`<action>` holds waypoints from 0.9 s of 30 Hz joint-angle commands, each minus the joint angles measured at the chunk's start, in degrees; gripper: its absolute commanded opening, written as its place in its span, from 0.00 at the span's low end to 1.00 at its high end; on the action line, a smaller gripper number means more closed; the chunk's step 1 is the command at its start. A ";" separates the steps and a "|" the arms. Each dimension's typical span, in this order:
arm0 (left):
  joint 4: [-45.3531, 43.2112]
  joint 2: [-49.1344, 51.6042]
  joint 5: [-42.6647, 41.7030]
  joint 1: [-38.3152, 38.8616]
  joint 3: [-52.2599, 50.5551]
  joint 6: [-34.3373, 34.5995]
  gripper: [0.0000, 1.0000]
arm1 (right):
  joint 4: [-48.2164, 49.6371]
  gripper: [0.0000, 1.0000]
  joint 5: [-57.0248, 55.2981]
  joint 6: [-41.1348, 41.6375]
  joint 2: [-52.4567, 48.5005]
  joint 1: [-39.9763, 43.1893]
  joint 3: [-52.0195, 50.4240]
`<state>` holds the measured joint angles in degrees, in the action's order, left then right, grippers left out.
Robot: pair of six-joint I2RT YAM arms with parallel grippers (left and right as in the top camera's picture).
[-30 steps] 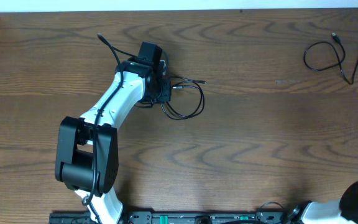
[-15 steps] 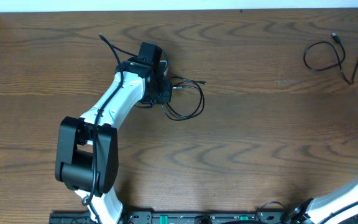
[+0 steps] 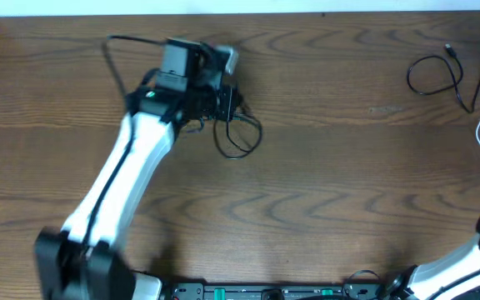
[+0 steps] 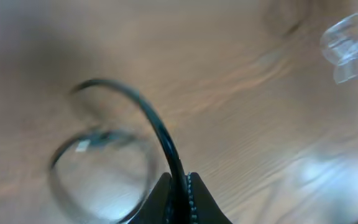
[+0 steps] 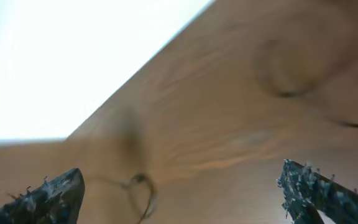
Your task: Untangle cables
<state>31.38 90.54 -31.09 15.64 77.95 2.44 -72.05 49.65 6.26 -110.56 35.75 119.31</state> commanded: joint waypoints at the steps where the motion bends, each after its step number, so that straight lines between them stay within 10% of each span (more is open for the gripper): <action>1: -2.01 -5.75 -5.81 0.20 1.79 5.95 0.07 | -2.25 0.97 8.59 -5.25 2.10 -4.85 0.37; 20: -47.34 -14.99 -4.07 0.11 1.79 54.86 0.07 | -9.86 0.99 2.21 -32.83 1.88 -31.54 -0.20; 27: -49.92 -14.99 -1.40 0.11 1.79 62.84 0.08 | -12.46 0.99 13.81 -51.17 1.75 -37.92 -0.31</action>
<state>-18.11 76.64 -33.91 15.81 78.96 59.20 -83.79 55.75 -33.04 -109.43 -0.12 119.24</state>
